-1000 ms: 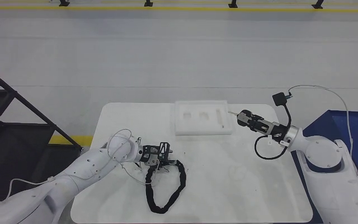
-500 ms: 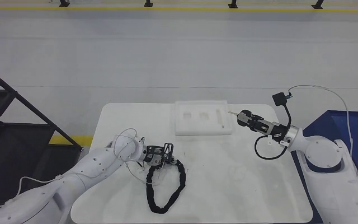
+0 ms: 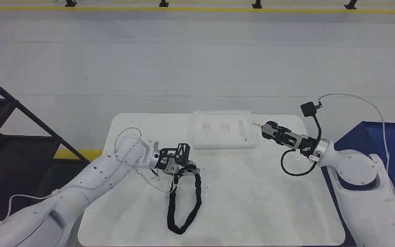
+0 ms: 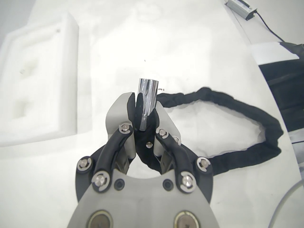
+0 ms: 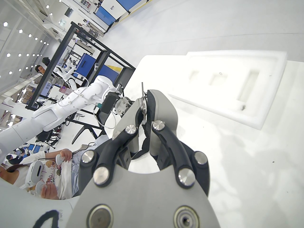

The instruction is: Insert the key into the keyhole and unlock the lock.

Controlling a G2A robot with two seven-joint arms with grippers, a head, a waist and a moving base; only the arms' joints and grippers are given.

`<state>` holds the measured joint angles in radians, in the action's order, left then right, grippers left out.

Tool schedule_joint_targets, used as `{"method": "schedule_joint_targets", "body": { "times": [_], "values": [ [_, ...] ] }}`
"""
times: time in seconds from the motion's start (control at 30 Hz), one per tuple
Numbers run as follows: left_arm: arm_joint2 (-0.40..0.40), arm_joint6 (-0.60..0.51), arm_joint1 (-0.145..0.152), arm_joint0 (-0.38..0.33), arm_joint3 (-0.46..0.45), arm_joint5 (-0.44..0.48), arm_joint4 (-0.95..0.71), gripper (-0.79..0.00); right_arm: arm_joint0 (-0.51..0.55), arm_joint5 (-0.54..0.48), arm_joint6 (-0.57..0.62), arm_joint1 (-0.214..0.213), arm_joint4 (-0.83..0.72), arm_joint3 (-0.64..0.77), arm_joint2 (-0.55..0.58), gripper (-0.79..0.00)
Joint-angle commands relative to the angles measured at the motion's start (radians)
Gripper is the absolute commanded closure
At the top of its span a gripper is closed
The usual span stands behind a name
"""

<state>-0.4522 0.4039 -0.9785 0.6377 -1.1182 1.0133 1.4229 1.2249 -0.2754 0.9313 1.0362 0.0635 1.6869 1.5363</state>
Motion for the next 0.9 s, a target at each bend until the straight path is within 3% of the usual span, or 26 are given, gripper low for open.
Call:
{"method": "schedule_joint_targets", "body": {
  "times": [0.0,0.27,0.43,0.67,0.87],
  "values": [
    [-0.022,0.005,0.016,-0.001,-0.032,-0.001,-0.032,0.000,0.000,0.000,0.000,0.000,0.000,0.000,0.000,0.000],
    [-0.098,-0.103,0.076,-0.014,-0.196,-0.001,-0.259,0.000,0.004,0.003,0.001,0.000,0.003,0.004,-0.004,0.000],
    [-0.137,-0.180,0.089,-0.018,-0.283,-0.009,-0.306,0.000,0.005,0.012,0.123,-0.012,-0.002,0.071,0.000,0.000],
    [-0.151,-0.252,0.062,-0.039,-0.315,-0.062,-0.405,0.000,0.041,0.029,0.243,-0.029,-0.040,0.200,0.035,0.000],
    [-0.108,-0.263,0.013,-0.081,-0.303,-0.064,-0.380,0.000,0.077,0.041,0.256,-0.039,-0.019,0.299,0.062,0.000]
  ]
}}
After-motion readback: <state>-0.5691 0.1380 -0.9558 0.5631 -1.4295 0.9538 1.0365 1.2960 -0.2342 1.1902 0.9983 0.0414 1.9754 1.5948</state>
